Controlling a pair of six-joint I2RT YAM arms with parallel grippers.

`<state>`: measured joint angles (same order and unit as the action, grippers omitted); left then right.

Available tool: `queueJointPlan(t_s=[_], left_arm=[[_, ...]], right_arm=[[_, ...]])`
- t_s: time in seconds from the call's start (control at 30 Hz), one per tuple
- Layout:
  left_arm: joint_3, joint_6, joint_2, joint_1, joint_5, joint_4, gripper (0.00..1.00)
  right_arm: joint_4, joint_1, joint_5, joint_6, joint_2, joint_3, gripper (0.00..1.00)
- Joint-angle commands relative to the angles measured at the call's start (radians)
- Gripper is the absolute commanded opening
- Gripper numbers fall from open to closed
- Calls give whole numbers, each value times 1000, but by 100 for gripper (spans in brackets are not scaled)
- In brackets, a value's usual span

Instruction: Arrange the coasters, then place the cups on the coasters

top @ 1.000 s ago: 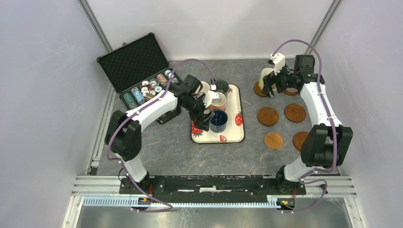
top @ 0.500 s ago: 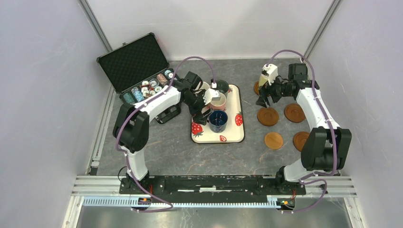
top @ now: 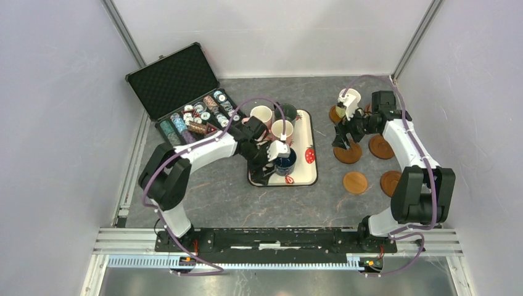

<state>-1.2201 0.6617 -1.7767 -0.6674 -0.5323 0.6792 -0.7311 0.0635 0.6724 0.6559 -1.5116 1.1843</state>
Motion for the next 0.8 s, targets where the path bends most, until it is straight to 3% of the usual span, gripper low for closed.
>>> queueJointPlan(t_s=[0.0, 0.2, 0.4, 0.57, 0.77], left_arm=[[93, -122, 113, -80, -27, -143, 88], [130, -229, 89, -177, 25, -319, 85], [49, -429, -28, -191, 97, -497, 83], [-49, -594, -120, -193, 139, -578, 88], [-94, -591, -132, -207, 81, -607, 92]], right_arm=[[-1, -1, 0, 26, 46, -33, 85], [3, -1, -1, 30, 52, -63, 84], [-18, 1, -27, 45, 63, -60, 83], [-22, 6, -66, 42, 72, -56, 82], [-11, 6, -83, 6, 73, -67, 79]])
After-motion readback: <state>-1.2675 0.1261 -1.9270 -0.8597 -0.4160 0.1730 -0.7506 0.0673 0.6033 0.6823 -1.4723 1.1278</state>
